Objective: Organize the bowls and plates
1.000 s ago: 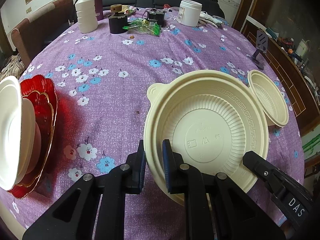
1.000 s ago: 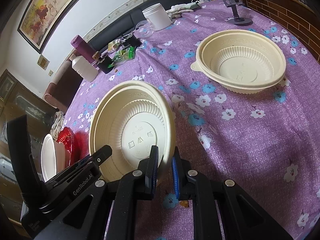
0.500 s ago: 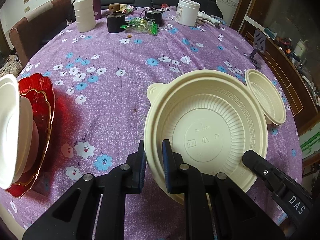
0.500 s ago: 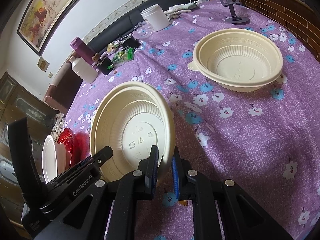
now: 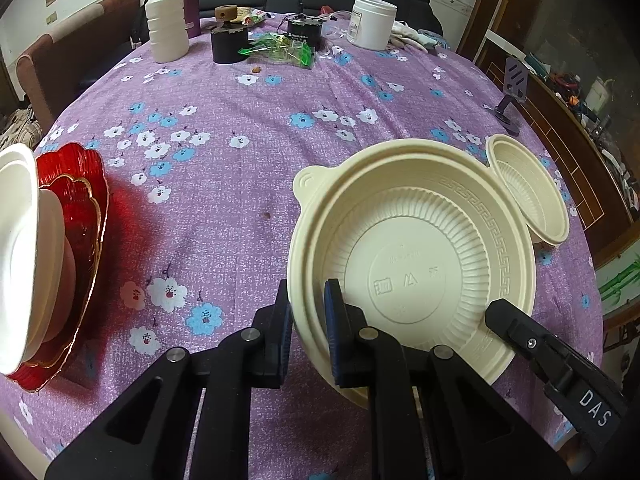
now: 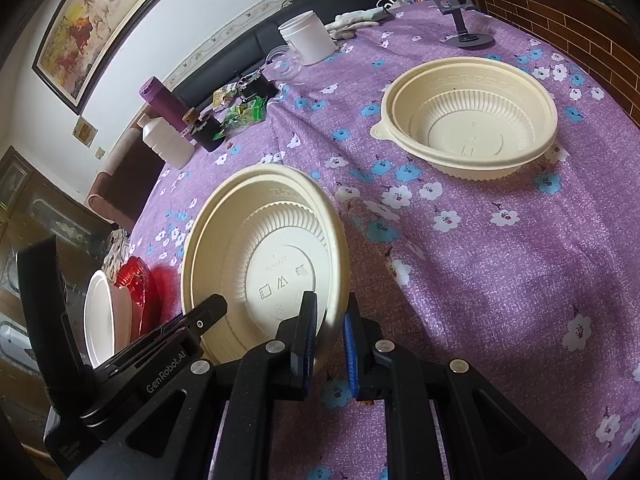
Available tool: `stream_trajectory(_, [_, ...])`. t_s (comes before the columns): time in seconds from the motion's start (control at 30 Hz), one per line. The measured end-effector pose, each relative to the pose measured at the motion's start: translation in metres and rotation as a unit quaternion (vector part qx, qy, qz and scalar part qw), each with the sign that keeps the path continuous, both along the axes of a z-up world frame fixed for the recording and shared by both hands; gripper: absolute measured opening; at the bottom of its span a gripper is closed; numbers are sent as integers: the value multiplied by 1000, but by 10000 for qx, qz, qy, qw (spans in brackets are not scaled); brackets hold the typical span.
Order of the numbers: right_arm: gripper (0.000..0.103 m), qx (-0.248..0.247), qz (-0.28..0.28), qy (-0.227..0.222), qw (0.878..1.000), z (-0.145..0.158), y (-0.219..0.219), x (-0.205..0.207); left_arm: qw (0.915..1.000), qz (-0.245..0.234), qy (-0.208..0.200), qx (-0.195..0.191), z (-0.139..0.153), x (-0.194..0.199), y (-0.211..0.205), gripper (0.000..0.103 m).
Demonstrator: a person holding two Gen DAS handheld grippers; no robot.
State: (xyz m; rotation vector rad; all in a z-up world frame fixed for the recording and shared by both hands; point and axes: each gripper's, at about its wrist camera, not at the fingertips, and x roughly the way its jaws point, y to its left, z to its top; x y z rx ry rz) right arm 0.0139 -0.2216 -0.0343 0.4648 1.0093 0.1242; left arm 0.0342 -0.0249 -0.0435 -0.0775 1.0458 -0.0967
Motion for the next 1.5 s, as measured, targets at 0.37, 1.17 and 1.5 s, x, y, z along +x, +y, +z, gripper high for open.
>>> stream_trajectory(0.37, [12,4,118,-32,9999,2,8,0,10000,92,-33,9,3,-4,8,13])
stream_trajectory(1.17, [12,28,265,-91,9996,6,19,3,9998,205,-59,-44,5,-8,21,13])
stream_trajectory(1.5, [12,28,283,-121,9995,7,20,2,9997,214,-82,-29,8,-9,23,13])
